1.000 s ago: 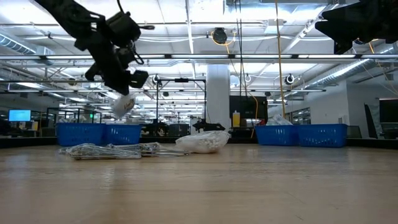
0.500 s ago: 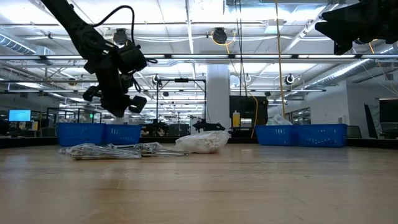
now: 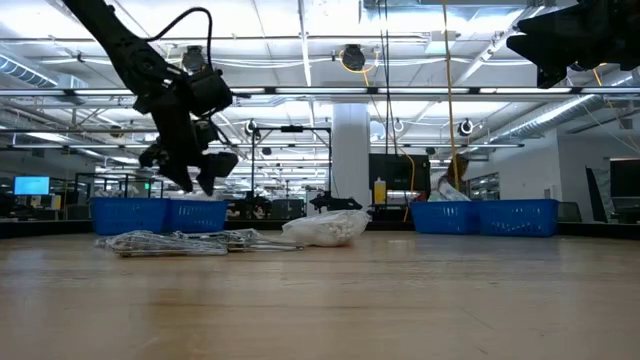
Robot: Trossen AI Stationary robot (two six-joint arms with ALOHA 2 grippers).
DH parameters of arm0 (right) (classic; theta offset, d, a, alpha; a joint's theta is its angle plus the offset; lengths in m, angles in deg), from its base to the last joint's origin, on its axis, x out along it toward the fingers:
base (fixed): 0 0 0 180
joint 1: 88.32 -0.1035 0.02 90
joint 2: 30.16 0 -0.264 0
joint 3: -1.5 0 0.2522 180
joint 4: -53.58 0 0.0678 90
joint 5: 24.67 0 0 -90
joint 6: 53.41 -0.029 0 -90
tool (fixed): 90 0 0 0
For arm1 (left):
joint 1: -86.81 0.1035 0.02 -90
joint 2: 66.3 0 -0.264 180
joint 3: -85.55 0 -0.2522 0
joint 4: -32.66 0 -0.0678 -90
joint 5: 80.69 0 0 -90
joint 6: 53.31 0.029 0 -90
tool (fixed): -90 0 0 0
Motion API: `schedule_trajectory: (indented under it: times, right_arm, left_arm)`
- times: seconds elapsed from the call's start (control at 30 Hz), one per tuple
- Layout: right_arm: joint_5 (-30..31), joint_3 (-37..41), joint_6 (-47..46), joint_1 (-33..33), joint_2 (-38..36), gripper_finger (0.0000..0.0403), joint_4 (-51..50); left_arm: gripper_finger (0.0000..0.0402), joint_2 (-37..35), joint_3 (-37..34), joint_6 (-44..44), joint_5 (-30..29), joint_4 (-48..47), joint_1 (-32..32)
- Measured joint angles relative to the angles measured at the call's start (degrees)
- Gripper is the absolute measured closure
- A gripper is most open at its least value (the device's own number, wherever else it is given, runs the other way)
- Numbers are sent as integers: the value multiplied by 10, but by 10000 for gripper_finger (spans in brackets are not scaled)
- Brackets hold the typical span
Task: Pick & Place Travel size toiletries
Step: Put the transparent cotton pack into the middle left blue basket
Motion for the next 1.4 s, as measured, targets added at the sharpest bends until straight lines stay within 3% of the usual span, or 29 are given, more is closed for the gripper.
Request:
schedule_trajectory:
  times: [0.3,0.5,0.57,0.77,0.93,1.17,1.4]
  right_arm:
    - [0,0,0,0,0,264,0]
    - [0,0,2,0,0,264,0]
    - [1,0,2,0,0,264,0]
    - [1,0,-1,0,0,264,1]
    - [1,0,-2,0,0,264,1]
    - [2,0,-1,0,0,264,1]
    - [2,0,-2,0,0,264,1]
  left_arm:
    - [172,-92,0,43,95,4,-69]
    - [172,-103,0,90,296,78,-174]
    - [172,-92,0,114,334,106,-219]
    - [172,-22,0,188,292,168,-347]
    - [172,60,0,212,259,260,-406]
    - [172,155,0,211,254,368,-427]
    - [172,203,0,178,247,383,-414]
